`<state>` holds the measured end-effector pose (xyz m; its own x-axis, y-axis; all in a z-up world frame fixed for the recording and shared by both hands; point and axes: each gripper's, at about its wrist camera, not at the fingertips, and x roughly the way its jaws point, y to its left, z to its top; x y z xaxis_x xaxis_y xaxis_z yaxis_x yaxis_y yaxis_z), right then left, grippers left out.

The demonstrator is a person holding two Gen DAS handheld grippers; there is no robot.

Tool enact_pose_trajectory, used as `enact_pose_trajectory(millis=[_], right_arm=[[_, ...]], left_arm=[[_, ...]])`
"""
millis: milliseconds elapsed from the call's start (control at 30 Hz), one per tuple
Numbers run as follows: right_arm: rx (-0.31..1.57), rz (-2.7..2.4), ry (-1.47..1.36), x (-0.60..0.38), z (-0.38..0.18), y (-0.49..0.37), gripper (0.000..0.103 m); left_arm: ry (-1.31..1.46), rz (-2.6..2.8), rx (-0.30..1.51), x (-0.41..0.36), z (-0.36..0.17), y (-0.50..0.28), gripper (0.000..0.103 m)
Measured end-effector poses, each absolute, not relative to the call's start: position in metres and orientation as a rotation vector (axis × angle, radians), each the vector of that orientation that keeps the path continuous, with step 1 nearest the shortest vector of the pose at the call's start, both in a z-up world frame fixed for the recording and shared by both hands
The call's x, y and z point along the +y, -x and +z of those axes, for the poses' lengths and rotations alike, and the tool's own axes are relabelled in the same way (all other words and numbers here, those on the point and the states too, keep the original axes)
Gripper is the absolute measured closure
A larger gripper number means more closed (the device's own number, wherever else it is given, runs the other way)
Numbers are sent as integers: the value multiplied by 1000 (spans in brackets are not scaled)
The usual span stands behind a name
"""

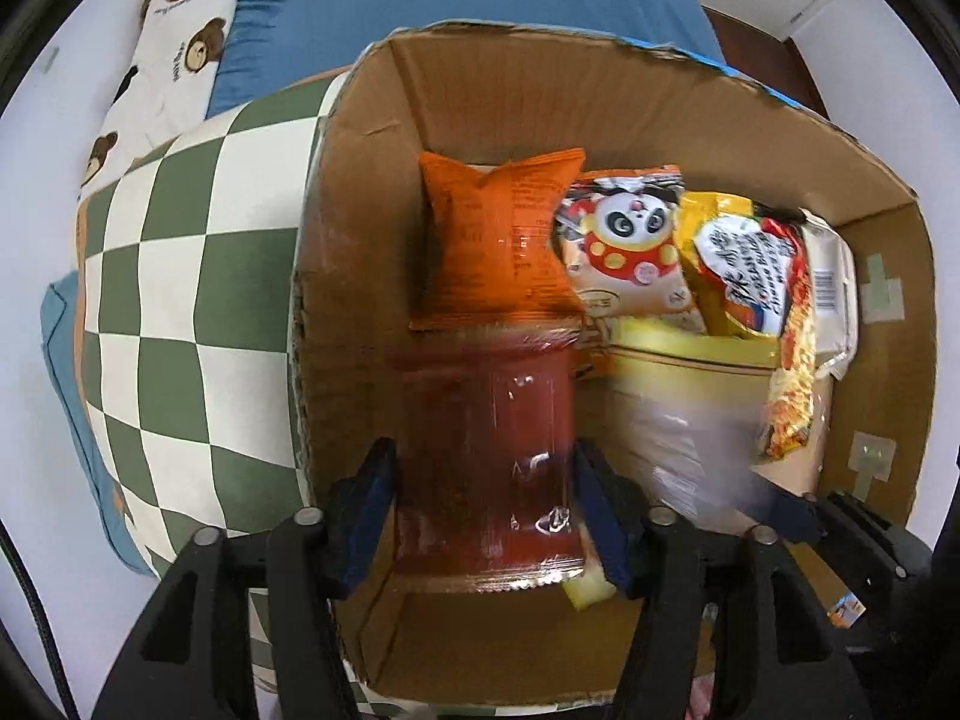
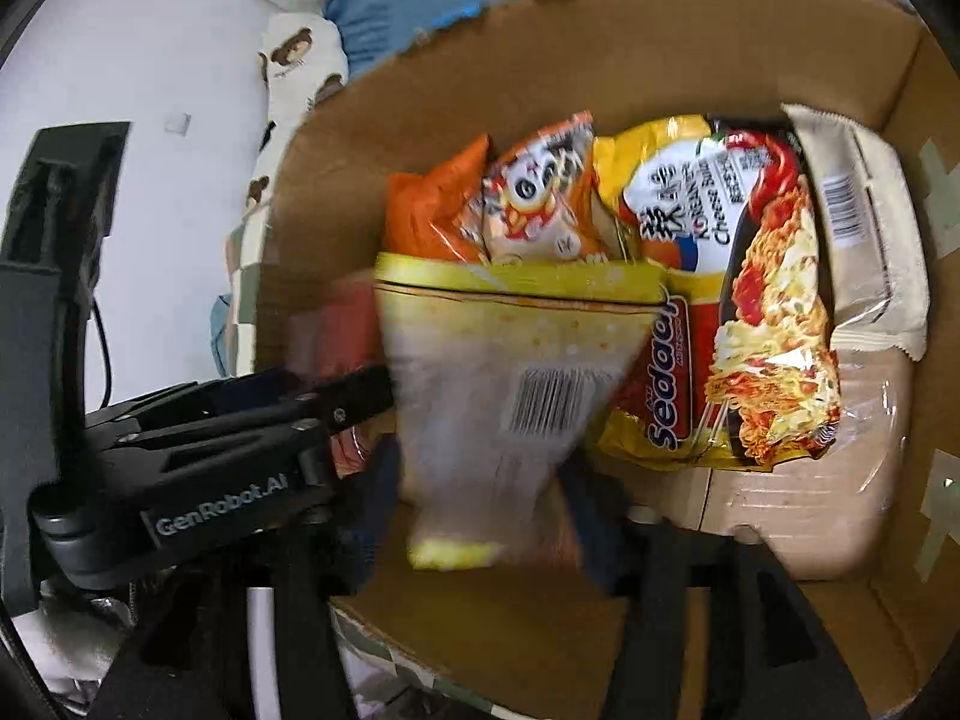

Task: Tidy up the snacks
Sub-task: 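Place the yellow-topped bag and red packet into the box, open both tools, then grasp a white snack pack with the right tool while the left grasps the yellow bag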

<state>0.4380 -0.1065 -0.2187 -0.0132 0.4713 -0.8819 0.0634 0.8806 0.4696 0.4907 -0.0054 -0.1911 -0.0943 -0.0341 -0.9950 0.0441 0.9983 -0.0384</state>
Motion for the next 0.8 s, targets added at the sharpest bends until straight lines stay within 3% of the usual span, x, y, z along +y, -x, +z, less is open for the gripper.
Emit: enact_pose_trajectory(millis=[33, 167, 300, 800], right_arm=[[1571, 337, -423, -106, -221, -439, 16], [1581, 310, -360, -107, -223, -443, 10], [1570, 275, -290, -116, -220, -440, 8], [1458, 158, -124, -159, -159, -404, 7]], left_arm=[[-3, -65, 1664, -5, -192, -491, 38], [3, -73, 1654, -6, -192, -488, 32], [-2, -79, 1644, -10, -190, -483, 19], [8, -84, 1523, -18, -146, -463, 19]])
